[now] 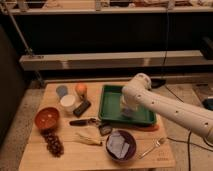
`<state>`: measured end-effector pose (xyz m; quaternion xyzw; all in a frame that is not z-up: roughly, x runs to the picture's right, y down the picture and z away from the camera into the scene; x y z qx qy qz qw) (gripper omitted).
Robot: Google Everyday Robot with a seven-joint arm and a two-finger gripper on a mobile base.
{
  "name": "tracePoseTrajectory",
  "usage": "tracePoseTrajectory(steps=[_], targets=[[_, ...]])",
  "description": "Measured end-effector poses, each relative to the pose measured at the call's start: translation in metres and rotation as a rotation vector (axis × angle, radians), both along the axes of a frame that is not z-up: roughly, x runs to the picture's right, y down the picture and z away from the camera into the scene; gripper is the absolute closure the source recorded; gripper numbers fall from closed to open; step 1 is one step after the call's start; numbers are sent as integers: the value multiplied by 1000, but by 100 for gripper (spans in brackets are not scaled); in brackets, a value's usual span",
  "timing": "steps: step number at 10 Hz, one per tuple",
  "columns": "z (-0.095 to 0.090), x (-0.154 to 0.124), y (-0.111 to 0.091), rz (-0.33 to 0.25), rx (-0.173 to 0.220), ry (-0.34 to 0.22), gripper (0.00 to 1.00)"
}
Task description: Wipe tray with sponge
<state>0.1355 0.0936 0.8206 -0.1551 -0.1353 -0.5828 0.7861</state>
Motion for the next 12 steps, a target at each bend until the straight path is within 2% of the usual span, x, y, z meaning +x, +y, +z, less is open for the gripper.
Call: tracePoseTrajectory(steps=[2, 4, 6, 9, 12], targets=[[6, 29, -5, 31, 5, 51, 79], [15, 49, -12, 44, 6, 79, 79], [29, 51, -26, 45, 8, 83, 79], [43, 31, -40, 26, 13, 48, 79], [56, -23, -40, -14, 6, -27, 79]])
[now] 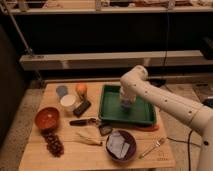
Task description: Wipe tray with sponge
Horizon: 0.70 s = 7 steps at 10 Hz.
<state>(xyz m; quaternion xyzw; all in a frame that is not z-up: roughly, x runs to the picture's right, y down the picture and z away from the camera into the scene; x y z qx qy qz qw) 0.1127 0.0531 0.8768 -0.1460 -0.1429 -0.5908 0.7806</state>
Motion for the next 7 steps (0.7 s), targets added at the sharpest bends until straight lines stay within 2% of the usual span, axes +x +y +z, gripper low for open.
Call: tracePoseTrajectory(steps=[3, 5, 7], targets=[[7, -43, 7, -25, -15, -97, 79], [-3, -68, 19, -41, -32, -165, 79], [-22, -73, 42, -48, -48, -177, 79]])
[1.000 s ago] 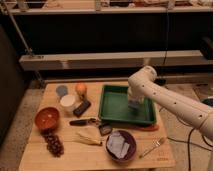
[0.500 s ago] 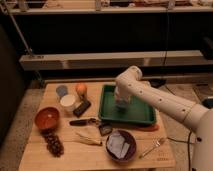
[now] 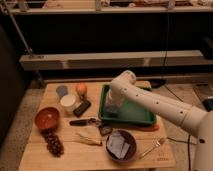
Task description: Wipe tray with sponge
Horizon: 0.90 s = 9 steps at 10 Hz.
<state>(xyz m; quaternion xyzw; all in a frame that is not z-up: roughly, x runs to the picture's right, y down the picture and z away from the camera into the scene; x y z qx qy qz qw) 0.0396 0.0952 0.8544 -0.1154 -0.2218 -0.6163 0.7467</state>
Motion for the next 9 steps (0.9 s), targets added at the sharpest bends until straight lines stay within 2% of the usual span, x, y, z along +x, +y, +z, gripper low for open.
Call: tracePoseTrajectory(steps=[1, 4, 6, 9], targets=[[-4, 3, 5, 5, -3, 9, 79], [-21, 49, 11, 50, 12, 82, 79], [-34, 91, 11, 80, 31, 145, 79], [-46, 127, 9, 133, 69, 253, 79]])
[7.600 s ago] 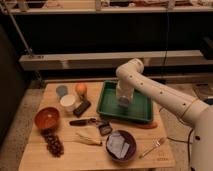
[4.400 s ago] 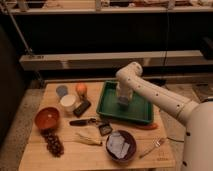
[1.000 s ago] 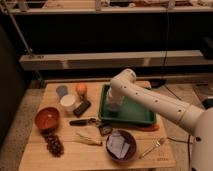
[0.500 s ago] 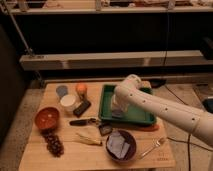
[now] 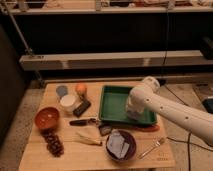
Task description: Wipe tray with sponge
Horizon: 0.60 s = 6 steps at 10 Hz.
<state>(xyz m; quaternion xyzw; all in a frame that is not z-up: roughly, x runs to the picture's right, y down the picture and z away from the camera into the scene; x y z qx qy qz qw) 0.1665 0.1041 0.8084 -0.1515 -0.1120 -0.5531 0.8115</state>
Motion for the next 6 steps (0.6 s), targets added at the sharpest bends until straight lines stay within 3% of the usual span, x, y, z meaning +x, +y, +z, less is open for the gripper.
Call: tracePoseTrajectory(steps=[2, 6], targets=[[0, 8, -7, 13, 20, 32, 79], [41, -1, -45, 0, 30, 7, 79]])
